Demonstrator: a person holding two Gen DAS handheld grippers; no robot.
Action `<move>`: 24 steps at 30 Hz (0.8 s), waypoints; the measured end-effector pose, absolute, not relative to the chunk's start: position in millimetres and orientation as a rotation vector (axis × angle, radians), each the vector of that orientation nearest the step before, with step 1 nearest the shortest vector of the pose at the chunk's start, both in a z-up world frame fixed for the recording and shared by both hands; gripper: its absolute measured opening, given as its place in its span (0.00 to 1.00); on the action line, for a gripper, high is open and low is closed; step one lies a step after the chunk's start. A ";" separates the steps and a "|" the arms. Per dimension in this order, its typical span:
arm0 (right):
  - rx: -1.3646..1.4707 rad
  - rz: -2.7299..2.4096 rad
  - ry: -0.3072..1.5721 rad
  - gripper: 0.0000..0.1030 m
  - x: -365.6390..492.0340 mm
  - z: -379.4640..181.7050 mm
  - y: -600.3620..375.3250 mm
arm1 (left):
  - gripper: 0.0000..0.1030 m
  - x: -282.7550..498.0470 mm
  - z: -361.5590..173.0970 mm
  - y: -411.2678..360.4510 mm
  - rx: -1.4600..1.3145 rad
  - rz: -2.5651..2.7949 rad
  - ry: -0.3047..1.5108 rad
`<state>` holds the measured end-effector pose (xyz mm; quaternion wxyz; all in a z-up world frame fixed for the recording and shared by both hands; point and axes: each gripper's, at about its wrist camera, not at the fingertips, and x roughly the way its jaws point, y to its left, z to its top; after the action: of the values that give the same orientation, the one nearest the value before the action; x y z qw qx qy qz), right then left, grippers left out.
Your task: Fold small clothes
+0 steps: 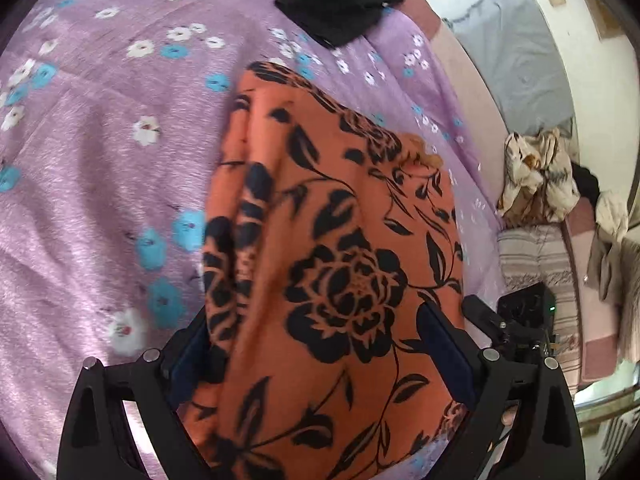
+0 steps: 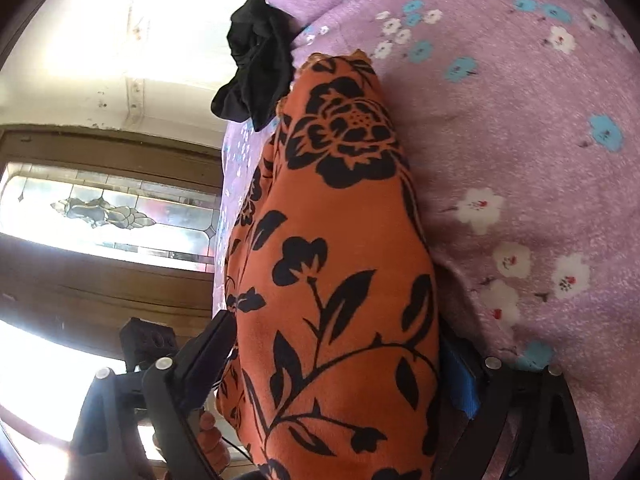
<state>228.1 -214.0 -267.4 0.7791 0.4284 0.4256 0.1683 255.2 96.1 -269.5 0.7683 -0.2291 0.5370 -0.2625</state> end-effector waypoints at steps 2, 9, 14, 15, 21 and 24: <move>0.866 0.335 0.927 0.73 226.9 -266.4 -208.3 | 0.92 254.2 -267.9 89.7 -0.483 -0.573 1.159; 0.780 0.304 0.851 0.53 219.3 -248.9 -200.9 | 0.45 251.1 -262.5 85.5 -0.458 -0.506 1.113; 0.722 0.305 0.787 0.49 210.1 -227.7 -199.2 | 0.37 237.5 -237.3 63.1 -0.401 -0.573 1.011; 0.707 0.301 0.774 0.49 205.8 -223.2 -200.0 | 0.37 233.8 -231.6 56.3 -0.393 -0.601 0.993; 0.714 0.245 0.718 0.48 174.7 -208.1 -242.3 | 0.33 216.7 -218.3 15.9 -0.364 -0.720 0.972; 0.753 0.208 0.733 0.47 155.8 -212.1 -272.4 | 0.33 208.8 -224.2 -16.8 -0.328 -0.773 1.004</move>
<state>155.8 -272.4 -212.1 0.8599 0.3587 0.3494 0.0989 208.8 -16.8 -224.2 0.7933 -0.1525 0.4669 -0.3597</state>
